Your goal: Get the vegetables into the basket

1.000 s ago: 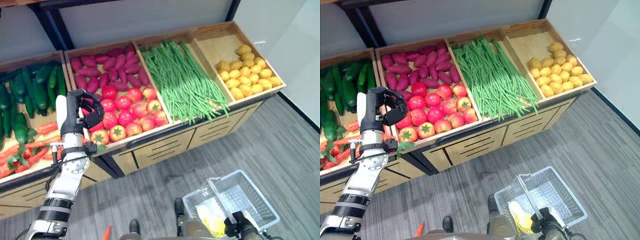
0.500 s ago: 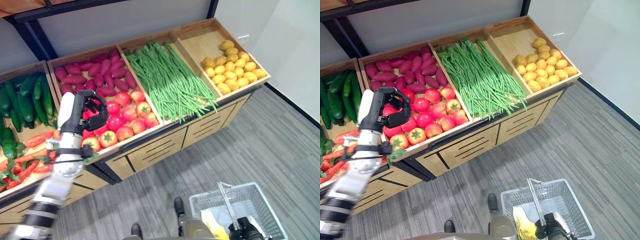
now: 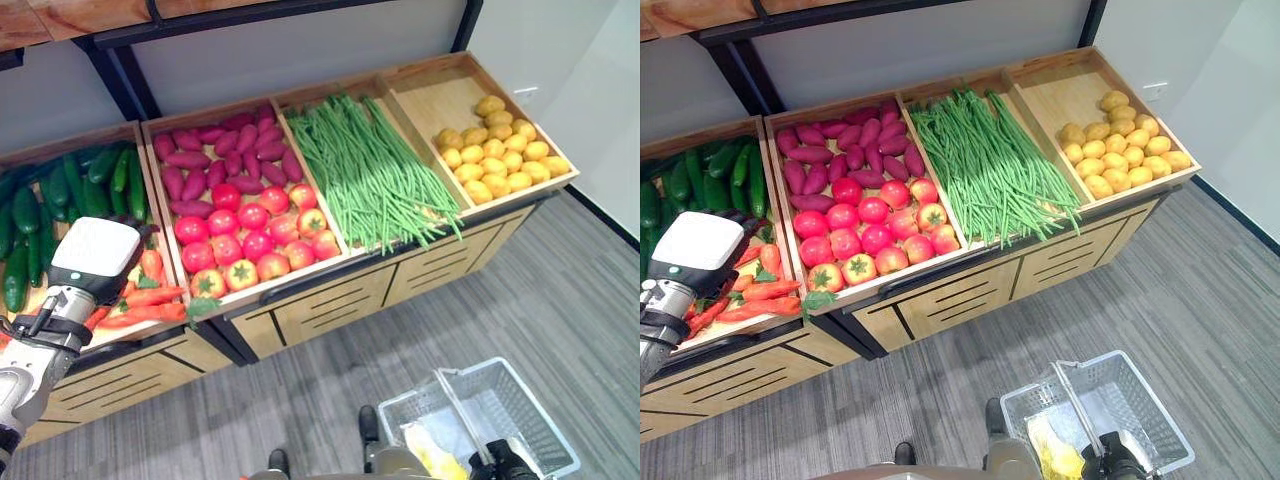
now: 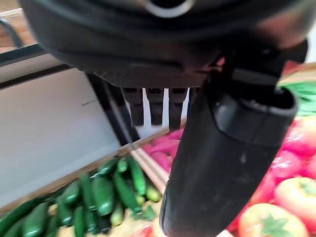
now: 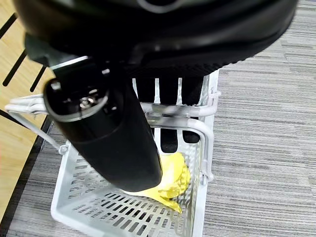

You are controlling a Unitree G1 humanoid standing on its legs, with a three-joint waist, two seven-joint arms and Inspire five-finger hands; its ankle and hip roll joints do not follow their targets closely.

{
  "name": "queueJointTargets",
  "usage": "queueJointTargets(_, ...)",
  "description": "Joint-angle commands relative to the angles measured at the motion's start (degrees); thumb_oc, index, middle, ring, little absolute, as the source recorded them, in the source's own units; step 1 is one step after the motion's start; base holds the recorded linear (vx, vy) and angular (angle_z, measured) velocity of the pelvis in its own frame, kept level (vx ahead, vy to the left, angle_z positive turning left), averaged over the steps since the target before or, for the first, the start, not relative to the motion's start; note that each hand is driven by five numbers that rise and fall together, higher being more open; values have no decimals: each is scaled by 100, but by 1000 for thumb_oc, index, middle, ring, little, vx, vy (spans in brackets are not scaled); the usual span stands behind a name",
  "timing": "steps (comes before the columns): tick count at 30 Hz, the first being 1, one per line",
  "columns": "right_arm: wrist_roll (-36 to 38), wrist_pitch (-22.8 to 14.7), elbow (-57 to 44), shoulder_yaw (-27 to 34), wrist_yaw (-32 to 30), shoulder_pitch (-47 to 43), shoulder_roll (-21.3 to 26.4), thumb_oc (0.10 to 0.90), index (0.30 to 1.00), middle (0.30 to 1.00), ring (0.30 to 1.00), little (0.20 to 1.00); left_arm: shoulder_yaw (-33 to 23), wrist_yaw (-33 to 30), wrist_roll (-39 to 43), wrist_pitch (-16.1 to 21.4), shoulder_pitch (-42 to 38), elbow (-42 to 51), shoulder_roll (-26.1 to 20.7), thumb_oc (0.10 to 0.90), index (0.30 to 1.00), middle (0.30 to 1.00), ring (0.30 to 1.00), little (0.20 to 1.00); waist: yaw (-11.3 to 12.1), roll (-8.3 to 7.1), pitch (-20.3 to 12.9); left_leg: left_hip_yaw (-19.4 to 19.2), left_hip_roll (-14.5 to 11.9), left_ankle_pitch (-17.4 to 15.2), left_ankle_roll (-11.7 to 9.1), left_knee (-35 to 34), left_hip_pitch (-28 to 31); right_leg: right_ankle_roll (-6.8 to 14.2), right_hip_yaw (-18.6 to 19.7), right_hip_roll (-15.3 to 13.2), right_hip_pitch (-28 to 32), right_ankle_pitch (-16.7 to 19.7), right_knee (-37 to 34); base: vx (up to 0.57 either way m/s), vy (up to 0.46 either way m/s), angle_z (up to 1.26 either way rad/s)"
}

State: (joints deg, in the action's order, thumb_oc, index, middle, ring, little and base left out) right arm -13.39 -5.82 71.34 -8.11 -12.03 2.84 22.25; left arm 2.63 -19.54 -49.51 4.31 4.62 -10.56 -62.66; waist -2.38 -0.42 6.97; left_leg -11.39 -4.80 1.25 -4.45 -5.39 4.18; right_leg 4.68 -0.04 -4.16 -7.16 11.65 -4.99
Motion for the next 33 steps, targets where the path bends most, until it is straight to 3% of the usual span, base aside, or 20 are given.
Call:
queueJointTargets(1,-7,-143,-58,-71,-81,-143,173,400,300,300,300,300,-504,-109,18,-241,-659,-221,-517,900,1000,1000,1000,1000,-97,-177,-51,125,72,-12,79,39,-191,572,124,-482,326,-310,38,0,0,0)
queueJointTargets(20,-12,-89,-141,-78,114,-172,182,400,300,300,300,300,-350,835,414,127,-215,-305,-993,900,1000,1000,1000,1000,-84,-134,23,159,134,23,94,39,-301,600,67,-564,245,-248,40,-4,4,1)
queueJointTargets(33,-18,-52,-103,-157,206,-213,143,400,300,300,300,300,-73,946,393,134,-351,-113,-756,900,1000,1000,1000,1000,-86,-144,100,171,150,43,100,39,-380,598,46,-583,176,-225,41,0,0,0)
